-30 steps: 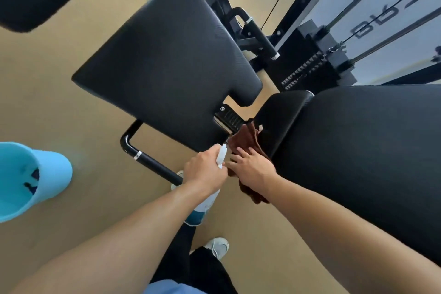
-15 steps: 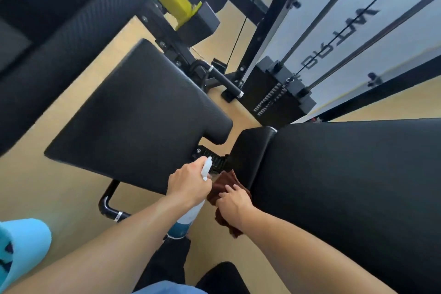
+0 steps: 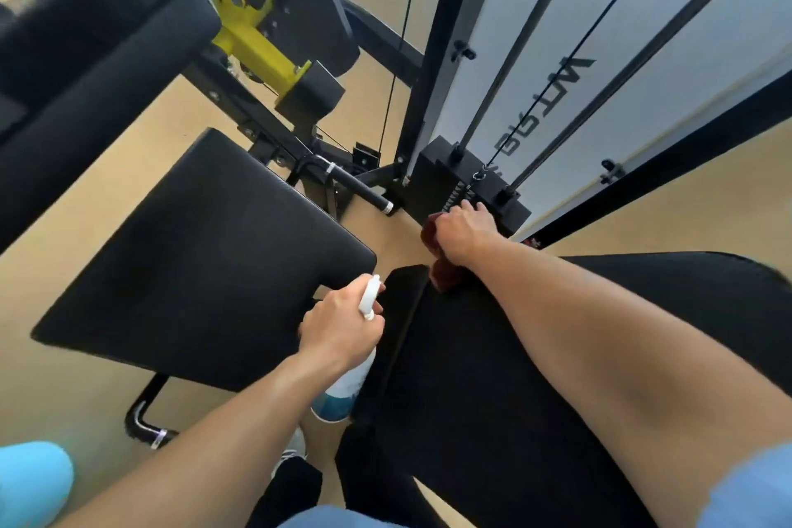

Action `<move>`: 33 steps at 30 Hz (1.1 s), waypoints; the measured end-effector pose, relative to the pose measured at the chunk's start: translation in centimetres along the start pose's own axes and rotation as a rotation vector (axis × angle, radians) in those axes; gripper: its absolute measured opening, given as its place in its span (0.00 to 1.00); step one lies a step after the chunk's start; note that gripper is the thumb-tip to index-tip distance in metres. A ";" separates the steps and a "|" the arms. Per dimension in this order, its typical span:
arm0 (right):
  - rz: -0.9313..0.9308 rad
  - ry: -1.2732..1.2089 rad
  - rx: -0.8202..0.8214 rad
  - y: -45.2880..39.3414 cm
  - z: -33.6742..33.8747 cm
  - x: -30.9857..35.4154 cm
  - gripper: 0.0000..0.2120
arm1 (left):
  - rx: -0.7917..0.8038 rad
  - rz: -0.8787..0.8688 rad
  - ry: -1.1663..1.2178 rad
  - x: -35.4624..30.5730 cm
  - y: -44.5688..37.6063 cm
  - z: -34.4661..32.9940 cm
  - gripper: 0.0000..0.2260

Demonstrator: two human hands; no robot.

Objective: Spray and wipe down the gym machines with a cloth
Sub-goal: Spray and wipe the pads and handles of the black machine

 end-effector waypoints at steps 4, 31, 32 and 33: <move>0.082 -0.220 0.337 2.1 -2.3 -2.2 0.20 | 0.021 -0.008 0.019 -3.3 0.8 0.1 0.16; -0.775 -0.832 -0.726 44.6 3.9 -3.2 0.34 | 0.243 -0.534 -0.150 -13.7 16.2 -3.5 0.14; -0.820 -0.829 -0.789 45.5 3.4 -2.0 0.33 | 0.280 -0.531 -0.173 -12.5 16.7 -4.3 0.14; -0.854 -0.816 -0.843 46.2 3.0 -0.6 0.31 | 0.313 -0.525 -0.192 -11.2 17.3 -5.2 0.14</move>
Point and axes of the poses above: each hand's wrist, its own y-axis away from the middle knuckle, its own z-axis out of the back of the hand, x = y × z, the point moved 10 cm from there along -y, towards the middle knuckle, and after that the axes turned 13 degrees about z, right-handed, at the moved point
